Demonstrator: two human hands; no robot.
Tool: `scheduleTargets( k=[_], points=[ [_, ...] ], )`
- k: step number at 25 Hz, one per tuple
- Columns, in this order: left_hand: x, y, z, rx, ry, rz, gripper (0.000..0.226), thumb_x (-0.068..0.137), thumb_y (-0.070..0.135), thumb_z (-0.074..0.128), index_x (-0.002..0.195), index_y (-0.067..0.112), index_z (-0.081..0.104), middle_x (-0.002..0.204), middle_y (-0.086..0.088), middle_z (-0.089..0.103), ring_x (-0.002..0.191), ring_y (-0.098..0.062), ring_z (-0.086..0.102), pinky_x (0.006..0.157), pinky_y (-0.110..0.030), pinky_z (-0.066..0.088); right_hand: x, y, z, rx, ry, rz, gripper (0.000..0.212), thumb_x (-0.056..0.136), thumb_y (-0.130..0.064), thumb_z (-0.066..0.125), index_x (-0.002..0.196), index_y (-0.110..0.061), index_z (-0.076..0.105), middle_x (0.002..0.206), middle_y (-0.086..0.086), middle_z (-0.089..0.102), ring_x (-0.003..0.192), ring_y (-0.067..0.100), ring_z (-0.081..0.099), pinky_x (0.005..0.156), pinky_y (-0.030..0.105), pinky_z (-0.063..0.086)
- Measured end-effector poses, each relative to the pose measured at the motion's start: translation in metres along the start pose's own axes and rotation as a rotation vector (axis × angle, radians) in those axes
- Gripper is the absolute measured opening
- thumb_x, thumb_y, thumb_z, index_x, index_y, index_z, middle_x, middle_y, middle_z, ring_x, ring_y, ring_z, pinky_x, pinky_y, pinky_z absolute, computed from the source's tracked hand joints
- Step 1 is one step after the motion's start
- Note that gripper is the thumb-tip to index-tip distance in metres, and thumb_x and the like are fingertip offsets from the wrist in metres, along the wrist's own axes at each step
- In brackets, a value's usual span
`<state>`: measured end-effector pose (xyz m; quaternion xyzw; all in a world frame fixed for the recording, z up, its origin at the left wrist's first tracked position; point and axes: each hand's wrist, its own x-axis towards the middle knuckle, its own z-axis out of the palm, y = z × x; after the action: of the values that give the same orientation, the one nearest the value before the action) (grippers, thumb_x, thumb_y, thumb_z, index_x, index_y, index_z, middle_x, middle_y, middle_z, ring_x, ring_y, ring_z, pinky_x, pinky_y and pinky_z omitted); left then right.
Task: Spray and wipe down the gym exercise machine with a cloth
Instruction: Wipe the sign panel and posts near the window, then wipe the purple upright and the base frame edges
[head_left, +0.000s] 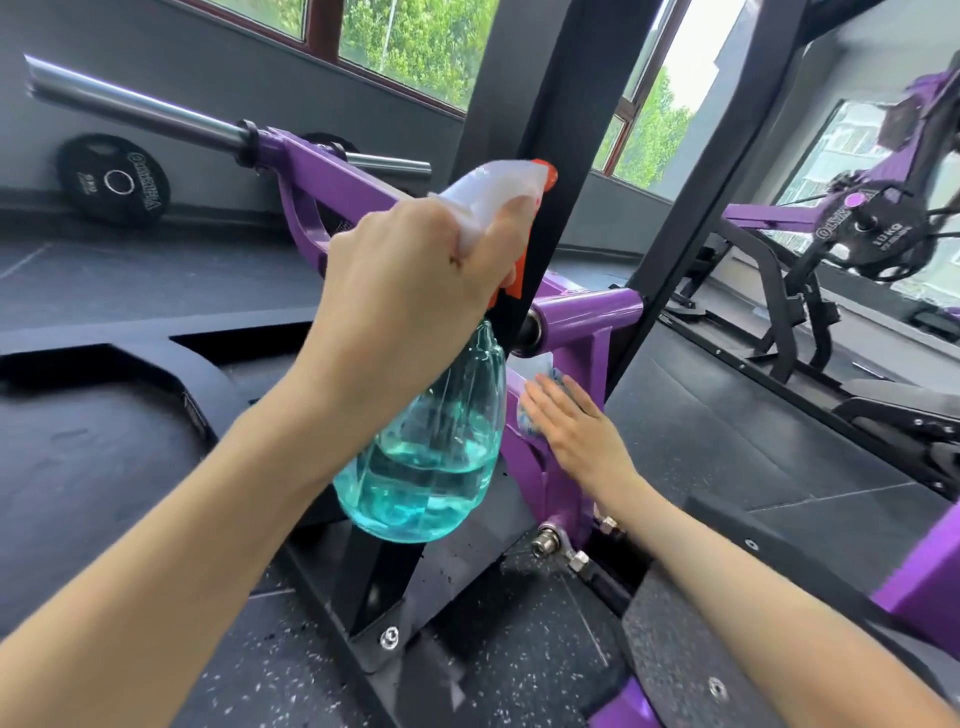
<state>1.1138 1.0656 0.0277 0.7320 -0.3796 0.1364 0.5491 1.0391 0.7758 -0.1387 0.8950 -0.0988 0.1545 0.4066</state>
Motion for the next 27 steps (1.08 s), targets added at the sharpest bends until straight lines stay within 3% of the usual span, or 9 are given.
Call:
scheduleTargets(
  k=[3,6,8,9,11,14,18,22,27],
  points=[
    [-0.002,-0.002,0.002,0.025,-0.008,0.04,0.058,0.098,0.045,0.039,0.073,0.002,0.07,0.078,-0.016,0.067,0.083,-0.017,0.046,0.068,-0.028,0.022,-0.016,-0.02,0.006,-0.076,-0.405,-0.156,0.057,0.088,-0.005,0.027,0.144,-0.006,0.038,0.153,0.007,0.031,0.142,0.022,0.027,0.115,0.039,-0.018],
    [-0.005,-0.01,-0.002,-0.055,-0.056,0.117,0.045,0.1,0.04,0.044,0.066,0.02,0.066,0.072,-0.009,0.064,0.08,-0.009,0.042,0.072,-0.025,0.027,-0.026,-0.044,0.007,0.063,-0.685,-0.3,0.056,0.098,-0.008,0.036,0.151,-0.01,0.017,0.16,0.003,0.007,0.147,0.019,0.008,0.117,0.035,-0.006],
    [-0.013,-0.021,0.005,-0.084,-0.116,0.258,0.032,0.101,0.041,0.04,0.071,0.035,0.049,0.068,0.001,0.062,0.092,-0.015,0.041,0.081,-0.029,0.035,-0.021,-0.056,0.002,0.379,-0.61,-0.063,0.055,0.092,0.001,0.046,0.144,-0.012,0.034,0.155,0.003,0.027,0.141,0.02,0.025,0.117,0.034,0.013],
    [-0.019,-0.028,0.009,-0.008,-0.173,0.318,0.029,0.099,0.046,0.032,0.085,0.033,0.054,0.069,0.005,0.06,0.092,-0.019,0.041,0.082,-0.031,0.037,-0.019,-0.062,0.0,0.545,-0.503,0.11,0.055,0.087,0.007,0.049,0.138,-0.013,0.042,0.148,0.004,0.037,0.136,0.023,0.034,0.112,0.033,0.022],
    [-0.032,-0.045,0.02,0.146,-0.314,0.401,0.063,0.09,0.055,0.016,0.109,0.021,0.065,0.072,0.007,0.052,0.081,-0.018,0.039,0.075,-0.027,0.034,-0.016,-0.079,-0.01,0.797,-0.289,0.467,0.05,0.085,0.011,0.048,0.129,-0.012,0.051,0.136,0.005,0.049,0.123,0.028,0.044,0.101,0.034,0.032],
    [-0.061,-0.071,0.037,0.094,-0.543,0.263,0.052,0.098,0.051,0.026,0.138,0.027,0.052,0.079,0.005,0.044,0.072,-0.011,0.033,0.068,-0.026,0.029,-0.029,-0.109,-0.026,0.983,-0.152,0.842,0.038,0.09,0.001,0.051,0.126,-0.009,0.054,0.128,0.009,0.054,0.116,0.03,0.047,0.094,0.031,0.031],
    [-0.103,-0.126,0.066,0.111,-0.898,-0.007,0.051,0.089,0.055,0.04,0.131,0.03,0.056,0.089,0.005,0.053,0.09,-0.022,0.056,0.088,-0.034,0.043,-0.082,-0.143,-0.053,1.184,-0.014,0.976,0.036,0.09,-0.016,0.04,0.118,-0.007,0.061,0.115,0.003,0.061,0.106,0.019,0.053,0.089,0.018,0.032],
    [-0.141,-0.162,0.087,0.256,-1.199,0.01,0.055,0.09,0.051,0.036,0.134,0.024,0.057,0.098,-0.008,0.058,0.093,-0.028,0.056,0.088,-0.034,0.043,-0.134,-0.171,-0.065,1.418,-0.124,1.335,0.029,0.1,-0.008,0.039,0.125,-0.006,0.053,0.12,0.006,0.056,0.112,0.017,0.052,0.082,0.012,0.032],
    [-0.18,-0.174,0.098,0.554,-1.453,0.069,0.044,0.103,0.034,0.034,0.146,0.025,0.043,0.113,-0.013,0.062,0.105,-0.034,0.056,0.087,-0.031,0.039,-0.18,-0.192,-0.048,1.375,-0.411,1.418,0.032,0.1,-0.013,0.04,0.131,-0.008,0.047,0.131,0.011,0.053,0.118,0.026,0.051,0.098,0.029,0.037]
  ],
)
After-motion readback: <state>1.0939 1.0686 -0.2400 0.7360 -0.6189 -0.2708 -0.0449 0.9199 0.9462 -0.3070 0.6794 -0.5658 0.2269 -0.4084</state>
